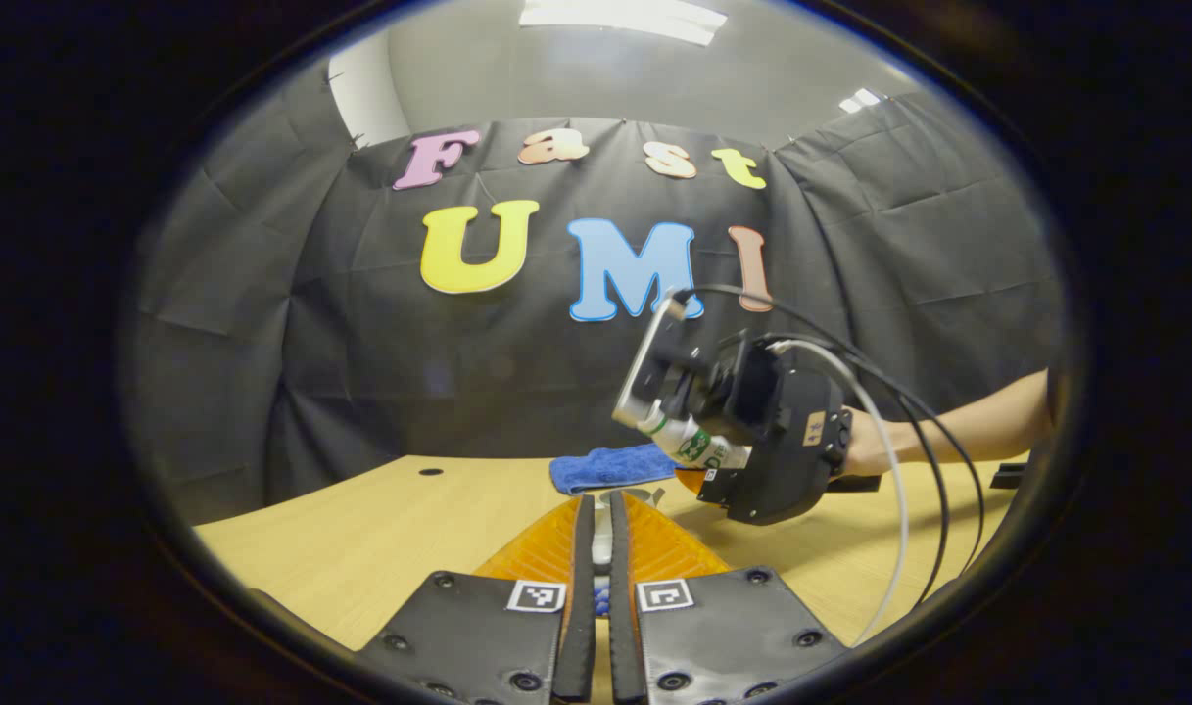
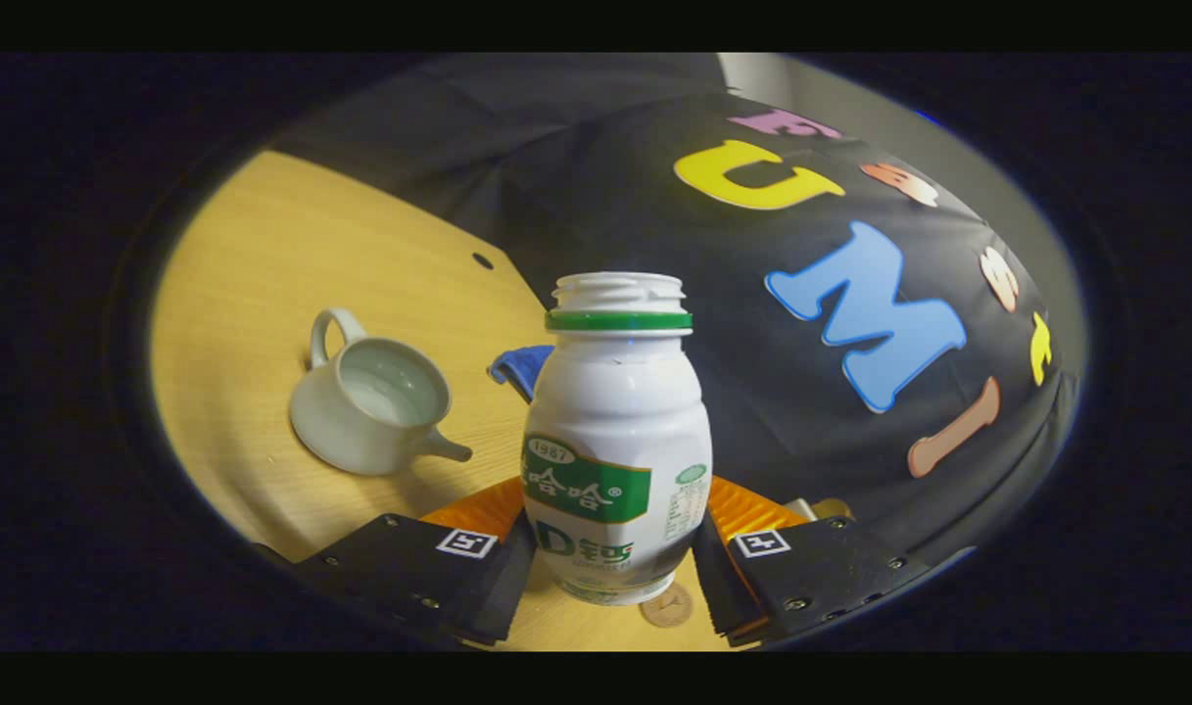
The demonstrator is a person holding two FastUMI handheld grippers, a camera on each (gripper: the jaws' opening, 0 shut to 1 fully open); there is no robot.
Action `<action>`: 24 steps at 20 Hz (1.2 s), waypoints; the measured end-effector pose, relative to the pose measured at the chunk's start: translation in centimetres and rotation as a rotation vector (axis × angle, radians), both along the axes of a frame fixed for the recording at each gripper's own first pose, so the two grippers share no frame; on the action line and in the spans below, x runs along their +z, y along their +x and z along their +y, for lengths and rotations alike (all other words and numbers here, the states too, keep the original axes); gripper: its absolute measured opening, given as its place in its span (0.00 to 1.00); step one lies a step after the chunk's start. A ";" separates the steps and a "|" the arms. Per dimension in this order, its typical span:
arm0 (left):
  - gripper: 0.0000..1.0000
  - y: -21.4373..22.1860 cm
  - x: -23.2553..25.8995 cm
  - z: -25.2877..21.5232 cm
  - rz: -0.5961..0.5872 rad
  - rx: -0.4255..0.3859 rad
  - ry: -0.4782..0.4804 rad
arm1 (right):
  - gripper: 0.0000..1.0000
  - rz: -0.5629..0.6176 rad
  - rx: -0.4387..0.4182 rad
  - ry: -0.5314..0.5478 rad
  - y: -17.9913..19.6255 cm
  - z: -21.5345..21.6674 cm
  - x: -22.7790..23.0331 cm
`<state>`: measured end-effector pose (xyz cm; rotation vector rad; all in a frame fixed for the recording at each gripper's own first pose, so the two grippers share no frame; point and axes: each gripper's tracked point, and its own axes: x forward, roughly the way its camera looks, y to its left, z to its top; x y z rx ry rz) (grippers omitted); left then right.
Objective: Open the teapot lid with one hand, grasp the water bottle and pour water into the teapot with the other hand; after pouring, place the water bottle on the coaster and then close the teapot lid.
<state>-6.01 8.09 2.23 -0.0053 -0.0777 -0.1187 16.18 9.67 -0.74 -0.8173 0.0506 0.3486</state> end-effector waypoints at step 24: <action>0.17 20.1 -1.7 -3.2 0.142 -0.045 -0.054 | 0.73 0.120 -0.175 0.818 -1.1 -14.0 4.3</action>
